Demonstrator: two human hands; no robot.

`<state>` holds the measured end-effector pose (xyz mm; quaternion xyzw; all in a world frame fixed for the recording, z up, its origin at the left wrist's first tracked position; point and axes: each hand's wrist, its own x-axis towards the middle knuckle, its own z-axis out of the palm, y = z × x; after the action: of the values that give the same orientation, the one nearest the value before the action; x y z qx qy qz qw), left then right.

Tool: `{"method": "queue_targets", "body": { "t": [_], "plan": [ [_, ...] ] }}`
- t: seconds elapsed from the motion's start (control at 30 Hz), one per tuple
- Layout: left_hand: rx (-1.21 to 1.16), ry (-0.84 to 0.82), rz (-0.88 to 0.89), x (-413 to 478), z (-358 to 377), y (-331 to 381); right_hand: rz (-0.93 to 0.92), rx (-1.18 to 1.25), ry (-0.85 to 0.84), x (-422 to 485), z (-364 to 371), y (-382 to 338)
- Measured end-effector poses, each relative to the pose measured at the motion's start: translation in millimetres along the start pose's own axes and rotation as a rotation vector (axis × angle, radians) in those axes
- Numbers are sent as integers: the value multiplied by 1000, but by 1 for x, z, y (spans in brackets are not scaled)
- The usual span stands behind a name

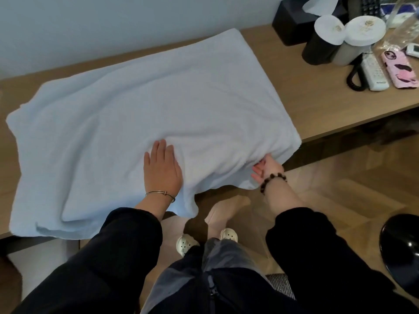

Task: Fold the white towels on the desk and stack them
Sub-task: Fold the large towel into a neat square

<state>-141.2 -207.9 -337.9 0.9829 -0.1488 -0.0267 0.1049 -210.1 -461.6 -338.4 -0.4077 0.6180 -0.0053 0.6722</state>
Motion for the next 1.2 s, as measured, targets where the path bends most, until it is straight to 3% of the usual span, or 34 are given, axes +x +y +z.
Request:
{"method": "queue_targets", "body": {
  "t": [0.1,0.2,0.4,0.57,0.87,1.07,1.2],
  "plan": [
    [20,-15,-4,-1,-1,-1,64,112,-207,-9,13,22],
    [36,-29,-7,0,-1,-1,27,71,-235,-10,13,33],
    [34,-33,-13,0,0,-1,-307,-421,-90,-13,16,31],
    [37,-38,-11,1,0,-1,-496,-572,44,-19,14,27],
    [18,-25,-11,0,1,-1,-667,-741,-11,-26,15,32],
    [71,-49,33,-3,0,-3,-769,-1084,173,-17,5,12],
    [100,-73,54,-3,2,-3,-761,-939,150,-11,4,18]
  ]
}}
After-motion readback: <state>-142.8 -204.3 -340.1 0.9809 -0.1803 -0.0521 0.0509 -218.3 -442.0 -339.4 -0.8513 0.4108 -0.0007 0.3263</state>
